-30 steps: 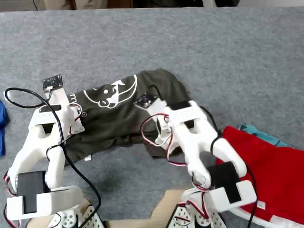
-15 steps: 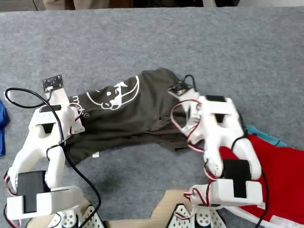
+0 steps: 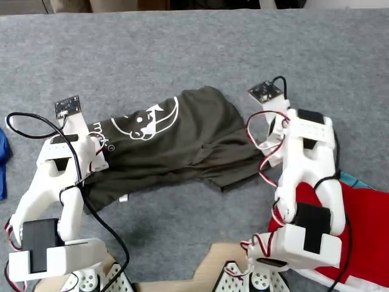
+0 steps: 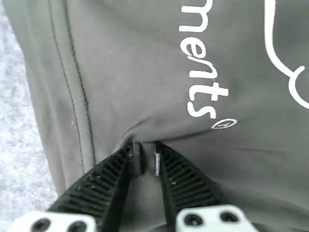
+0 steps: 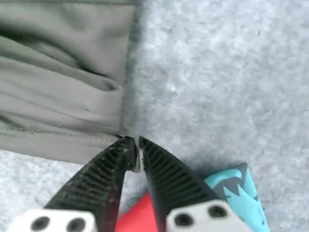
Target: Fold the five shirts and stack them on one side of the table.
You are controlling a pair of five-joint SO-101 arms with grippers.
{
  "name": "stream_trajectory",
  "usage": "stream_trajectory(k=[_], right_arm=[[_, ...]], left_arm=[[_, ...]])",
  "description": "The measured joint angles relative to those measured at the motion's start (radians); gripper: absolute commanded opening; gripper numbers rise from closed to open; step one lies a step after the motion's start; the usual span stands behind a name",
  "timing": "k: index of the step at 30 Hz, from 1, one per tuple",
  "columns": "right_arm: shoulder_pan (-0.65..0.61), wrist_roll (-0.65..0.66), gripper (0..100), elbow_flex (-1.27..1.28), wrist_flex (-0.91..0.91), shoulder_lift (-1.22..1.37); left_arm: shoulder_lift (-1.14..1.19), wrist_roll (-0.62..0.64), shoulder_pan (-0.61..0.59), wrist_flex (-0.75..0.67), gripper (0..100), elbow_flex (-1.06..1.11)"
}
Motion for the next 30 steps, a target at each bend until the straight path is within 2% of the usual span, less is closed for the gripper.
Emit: stream_trajectory(k=[7, 13, 17, 21, 23, 26, 30], right_arm=[[0.104, 0.069, 0.8, 0.0, -0.025, 0.0], [0.137, 0.086, 16.4, -0.034, -0.021, 0.0], [0.117, 0.077, 17.8, -0.143, 0.064, 0.0], [0.068, 0.021, 17.6, -0.278, 0.141, 0.0], [0.021, -0.011, 14.1, -0.336, 0.183, 0.002], [-0.106, -0.068, 0.5, -0.356, 0.233, 0.002], [-0.316, -0.161, 0.4, -0.356, 0.25, 0.002]], left_arm=[[0.0, 0.0, 0.0, 0.0, 6, 0.0], [0.0, 0.0, 0.0, 0.0, 6, 0.0], [0.0, 0.0, 0.0, 0.0, 6, 0.0], [0.0, 0.0, 0.0, 0.0, 6, 0.0], [0.0, 0.0, 0.0, 0.002, 6, 0.0], [-0.002, 0.0, 0.046, 0.066, 6, -0.009], [-0.086, 0.0, 0.141, 0.207, 6, -0.072]])
